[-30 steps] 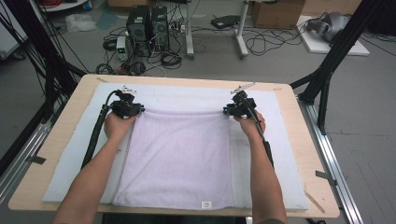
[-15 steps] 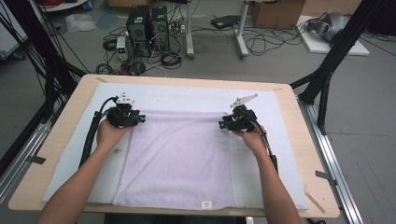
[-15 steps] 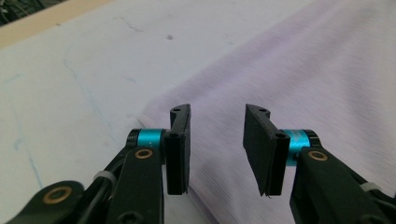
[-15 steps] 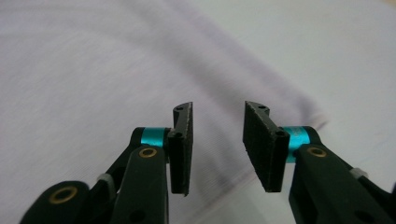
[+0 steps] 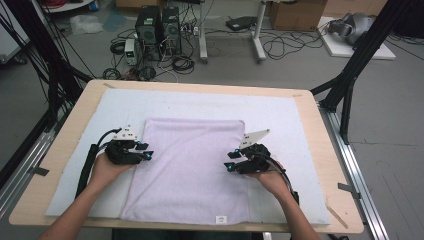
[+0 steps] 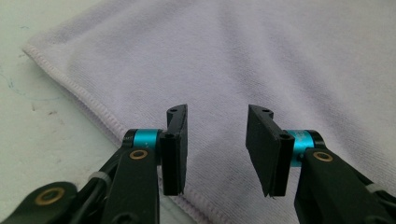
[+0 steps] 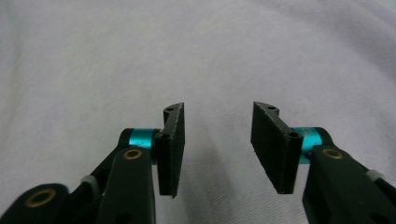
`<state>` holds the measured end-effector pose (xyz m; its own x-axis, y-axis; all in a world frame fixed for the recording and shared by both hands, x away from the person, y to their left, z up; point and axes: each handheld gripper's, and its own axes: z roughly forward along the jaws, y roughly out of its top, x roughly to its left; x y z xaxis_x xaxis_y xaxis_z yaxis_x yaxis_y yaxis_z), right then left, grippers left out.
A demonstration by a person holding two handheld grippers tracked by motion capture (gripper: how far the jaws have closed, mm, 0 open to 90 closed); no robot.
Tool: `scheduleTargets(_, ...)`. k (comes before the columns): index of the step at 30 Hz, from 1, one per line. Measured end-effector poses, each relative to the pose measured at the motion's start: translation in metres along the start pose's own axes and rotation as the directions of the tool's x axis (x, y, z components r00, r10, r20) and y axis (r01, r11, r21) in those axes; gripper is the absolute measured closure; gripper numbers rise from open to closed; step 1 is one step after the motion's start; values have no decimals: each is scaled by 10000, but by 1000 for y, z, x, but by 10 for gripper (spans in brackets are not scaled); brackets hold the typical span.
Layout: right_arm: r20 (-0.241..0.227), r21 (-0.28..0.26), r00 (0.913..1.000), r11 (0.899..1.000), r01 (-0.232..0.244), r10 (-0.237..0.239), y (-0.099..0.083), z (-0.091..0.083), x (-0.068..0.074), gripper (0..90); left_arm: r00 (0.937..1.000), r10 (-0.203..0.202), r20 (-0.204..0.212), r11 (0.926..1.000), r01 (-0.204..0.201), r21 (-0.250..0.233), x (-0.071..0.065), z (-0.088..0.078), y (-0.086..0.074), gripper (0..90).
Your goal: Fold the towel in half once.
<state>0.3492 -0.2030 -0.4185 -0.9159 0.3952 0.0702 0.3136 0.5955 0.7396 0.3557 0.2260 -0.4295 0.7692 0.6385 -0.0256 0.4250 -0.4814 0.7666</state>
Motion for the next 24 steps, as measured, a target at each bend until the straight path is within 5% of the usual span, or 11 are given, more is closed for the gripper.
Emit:
scheduleTargets(11, 710, -351, 9871, 9893, -1413, 1435, -2, 4, -47, 404, 9984, -514, -254, 9978, 502, -442, 24, 1, 19, 544)
scheduleTargets(17, 1052, -501, 9798, 9849, -1655, 1700, 16, 4, -73, 356, 9967, -654, -482, 9969, 631, -468, 40, 2, 34, 531)
scheduleTargets(24, 1454, -741, 9783, 9876, -1382, 1478, 39, -1, -87, 354, 9929, -856, -827, 9945, 801, -670, 54, 0, 51, 528)
